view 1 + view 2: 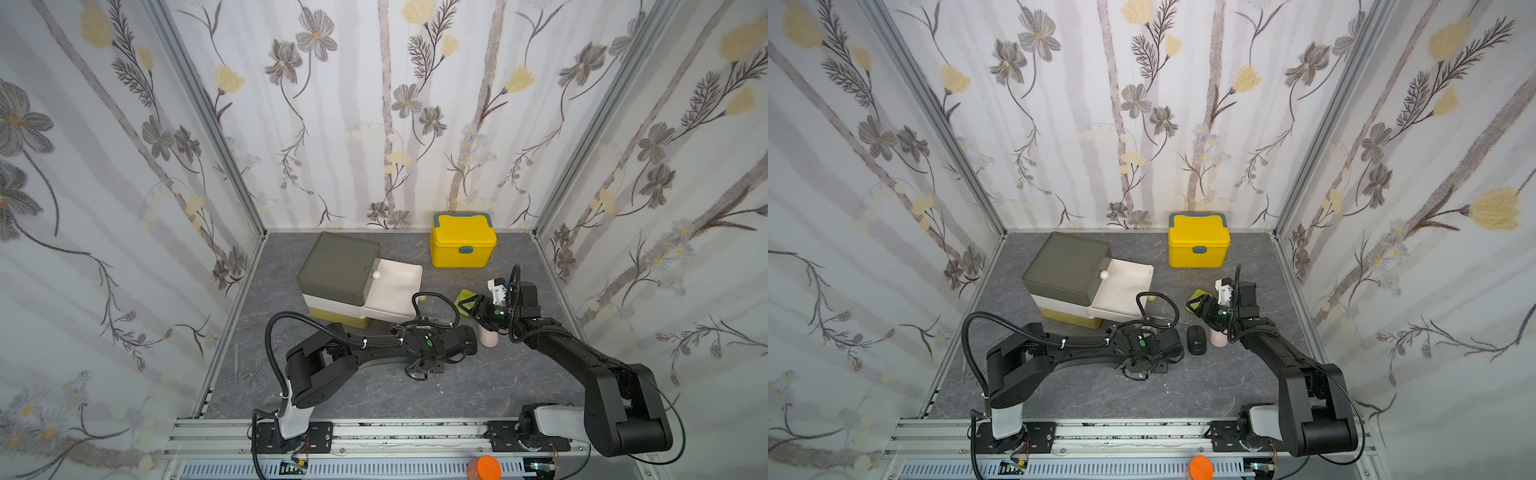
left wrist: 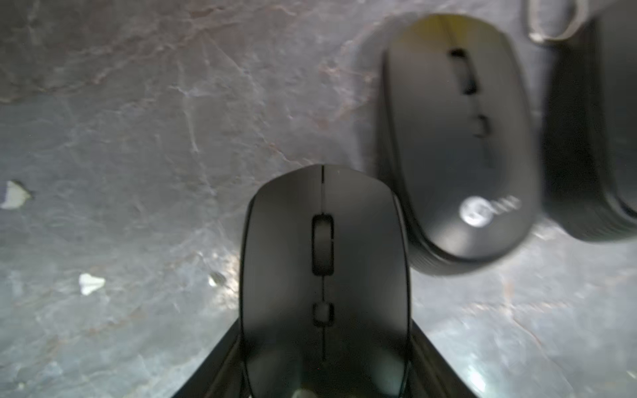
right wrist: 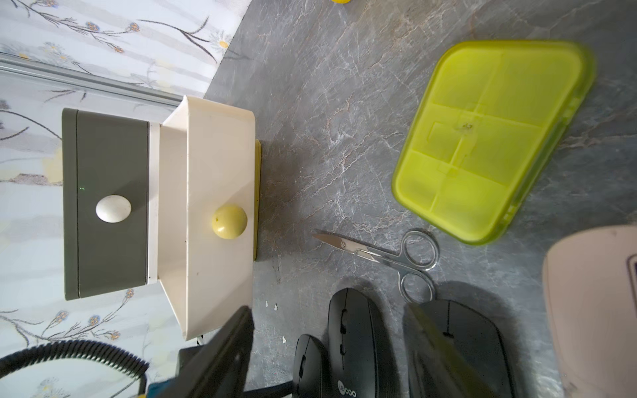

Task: Take the mice out of the drawer
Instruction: Place the mouse at the center of the board.

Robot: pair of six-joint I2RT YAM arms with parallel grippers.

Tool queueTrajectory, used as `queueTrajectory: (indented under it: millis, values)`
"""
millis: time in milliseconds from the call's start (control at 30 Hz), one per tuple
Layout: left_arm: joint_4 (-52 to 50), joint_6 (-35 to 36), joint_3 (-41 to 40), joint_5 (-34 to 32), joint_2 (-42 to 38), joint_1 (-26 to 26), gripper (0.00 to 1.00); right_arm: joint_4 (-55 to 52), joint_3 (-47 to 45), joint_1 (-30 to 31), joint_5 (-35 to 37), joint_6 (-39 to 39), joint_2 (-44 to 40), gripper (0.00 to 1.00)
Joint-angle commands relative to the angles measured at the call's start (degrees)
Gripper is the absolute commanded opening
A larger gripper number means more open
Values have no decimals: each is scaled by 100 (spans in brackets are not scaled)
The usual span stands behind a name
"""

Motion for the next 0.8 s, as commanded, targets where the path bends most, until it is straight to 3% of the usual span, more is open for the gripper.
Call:
queueTrajectory:
  millis: [0, 400, 767]
  values:
    - [-138, -55, 47, -172, 58, 54, 54, 174, -55, -37, -117, 22, -54, 68]
    - [-141, 125, 222, -441, 140, 307, 65, 266, -108, -83, -169, 48, -71, 68]
    - [-348, 208, 469, -394, 114, 163, 78, 302, -81, -84, -266, 62, -114, 68]
